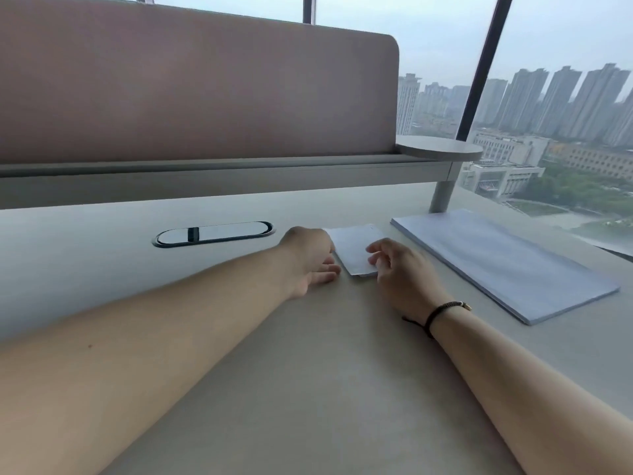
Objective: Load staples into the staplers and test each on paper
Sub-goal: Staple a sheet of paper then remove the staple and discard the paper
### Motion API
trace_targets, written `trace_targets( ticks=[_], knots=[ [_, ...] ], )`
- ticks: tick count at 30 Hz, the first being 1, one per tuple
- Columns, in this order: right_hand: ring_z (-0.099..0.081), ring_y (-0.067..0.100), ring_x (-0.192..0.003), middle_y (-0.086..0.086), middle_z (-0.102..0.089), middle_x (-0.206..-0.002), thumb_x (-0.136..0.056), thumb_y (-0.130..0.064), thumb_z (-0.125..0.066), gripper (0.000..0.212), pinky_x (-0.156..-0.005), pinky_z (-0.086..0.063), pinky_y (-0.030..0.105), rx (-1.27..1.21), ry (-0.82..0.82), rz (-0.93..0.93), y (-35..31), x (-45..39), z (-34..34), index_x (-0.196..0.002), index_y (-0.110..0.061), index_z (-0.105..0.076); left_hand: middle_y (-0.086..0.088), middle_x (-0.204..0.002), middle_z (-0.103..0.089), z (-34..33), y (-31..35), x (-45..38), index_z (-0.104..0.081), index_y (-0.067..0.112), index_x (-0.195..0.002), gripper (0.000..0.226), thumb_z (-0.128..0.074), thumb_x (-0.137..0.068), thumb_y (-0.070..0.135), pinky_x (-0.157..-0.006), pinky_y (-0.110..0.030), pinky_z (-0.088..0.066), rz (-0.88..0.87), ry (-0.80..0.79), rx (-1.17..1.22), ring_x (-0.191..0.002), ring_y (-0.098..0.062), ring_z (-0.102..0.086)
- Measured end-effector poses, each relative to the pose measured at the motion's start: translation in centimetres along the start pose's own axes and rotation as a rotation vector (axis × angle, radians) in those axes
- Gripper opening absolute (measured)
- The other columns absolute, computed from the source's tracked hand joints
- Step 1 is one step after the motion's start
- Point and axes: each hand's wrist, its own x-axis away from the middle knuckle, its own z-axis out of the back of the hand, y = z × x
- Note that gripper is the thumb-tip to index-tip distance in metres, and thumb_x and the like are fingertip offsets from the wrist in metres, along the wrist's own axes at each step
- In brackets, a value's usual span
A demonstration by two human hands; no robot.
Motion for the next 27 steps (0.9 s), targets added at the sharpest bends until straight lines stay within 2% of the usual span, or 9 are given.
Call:
trace_targets(
  ticks=[3,7,11,16,19,21,23,25,27],
  knots=[
    [-0.062,0.015,-0.1,-0.01,-0.07,-0.105,-0.089,-0.011,-0.041,0.036,-0.085,-0.051,0.033,-0.017,-0.019,-0.02,-0.1,0.2,0.2,-0.114,-0.027,-0.06,-0.025,-0.115,-0.059,-1.1,0.6,-0.8,-0.051,-0.002,-0.11,0.018,-0.045,-0.094,0.005,-0.087,-0.04,-0.056,0.046,-0.035,0.036,-0.088,-0.035,-0.062],
    [-0.061,0.016,-0.101,-0.01,-0.07,-0.106,-0.087,-0.014,-0.042,0.035,-0.086,-0.051,0.034,-0.037,-0.031,-0.025,-0.2,0.2,0.5,-0.115,-0.027,-0.06,-0.019,-0.096,-0.055,-2.0,1.3,-1.3,-0.044,0.0,-0.111,0.018,-0.045,-0.095,0.01,-0.067,-0.035,-0.056,0.097,-0.033,0.037,-0.078,-0.029,-0.059],
    [-0.061,0.016,-0.103,-0.011,-0.069,-0.107,-0.085,-0.011,-0.04,0.041,-0.086,-0.05,0.033,-0.027,-0.031,-0.025,-0.3,0.4,0.6,-0.117,-0.028,-0.059,-0.013,-0.084,-0.053,-2.3,1.4,-1.8,-0.048,0.0,-0.117,0.027,-0.048,-0.094,0.015,-0.052,-0.025,-0.046,0.111,-0.021,0.002,-0.062,-0.018,-0.052],
    [-0.059,0.017,-0.1,-0.012,-0.066,-0.11,-0.084,-0.008,-0.037,0.049,-0.082,-0.05,0.033,-0.037,-0.055,-0.041,-0.5,0.6,0.9,-0.125,-0.032,-0.05,-0.004,-0.072,-0.041,-3.2,1.4,-1.6,-0.056,0.005,-0.1,0.012,-0.054,-0.092,0.015,-0.048,-0.023,-0.034,0.081,0.002,-0.085,-0.055,-0.015,-0.037],
    [-0.059,0.018,-0.1,-0.011,-0.066,-0.11,-0.083,-0.007,-0.037,0.051,-0.082,-0.05,0.033,-0.051,-0.055,-0.046,-0.5,0.6,0.9,-0.126,-0.033,-0.047,-0.005,-0.083,-0.046,-3.9,1.3,-1.4,-0.055,0.007,-0.1,0.01,-0.056,-0.091,0.011,-0.047,-0.025,-0.037,0.035,0.055,-0.14,-0.059,-0.016,-0.043],
    [-0.059,0.018,-0.101,-0.011,-0.067,-0.111,-0.084,-0.007,-0.038,0.051,-0.082,-0.049,0.033,-0.049,-0.056,-0.046,-0.5,0.6,1.0,-0.127,-0.032,-0.047,-0.006,-0.095,-0.048,-4.3,1.3,-1.6,-0.054,0.01,-0.105,0.016,-0.057,-0.09,0.012,-0.051,-0.028,-0.047,0.004,0.125,-0.128,-0.069,-0.02,-0.053],
    [-0.059,0.018,-0.102,-0.011,-0.067,-0.112,-0.084,-0.007,-0.038,0.051,-0.083,-0.049,0.033,-0.046,-0.054,-0.042,-0.5,0.6,1.0,-0.128,-0.032,-0.047,-0.005,-0.093,-0.049,-4.6,1.7,-1.6,-0.053,0.012,-0.095,0.008,-0.056,-0.088,0.013,-0.073,-0.035,-0.057,-0.021,0.201,-0.083,-0.079,-0.024,-0.057],
    [-0.059,0.019,-0.103,-0.011,-0.067,-0.113,-0.085,-0.007,-0.038,0.051,-0.084,-0.049,0.034,-0.046,-0.056,-0.04,-0.5,0.6,1.1,-0.128,-0.031,-0.047,-0.004,-0.088,-0.049,-4.9,2.2,-1.4,-0.049,0.015,-0.081,0.007,-0.054,-0.086,0.011,-0.088,-0.041,-0.054,-0.044,0.248,-0.013,-0.076,-0.025,-0.057],
    [-0.059,0.019,-0.104,-0.01,-0.067,-0.114,-0.085,-0.008,-0.038,0.05,-0.083,-0.048,0.033,-0.043,-0.062,-0.037,-0.5,0.6,1.1,-0.129,-0.03,-0.047,-0.004,-0.084,-0.047,-5.2,2.5,-1.2,-0.048,0.014,-0.079,0.009,-0.051,-0.086,0.009,-0.088,-0.04,-0.053,-0.05,0.273,0.045,-0.071,-0.023,-0.053]
  ],
)
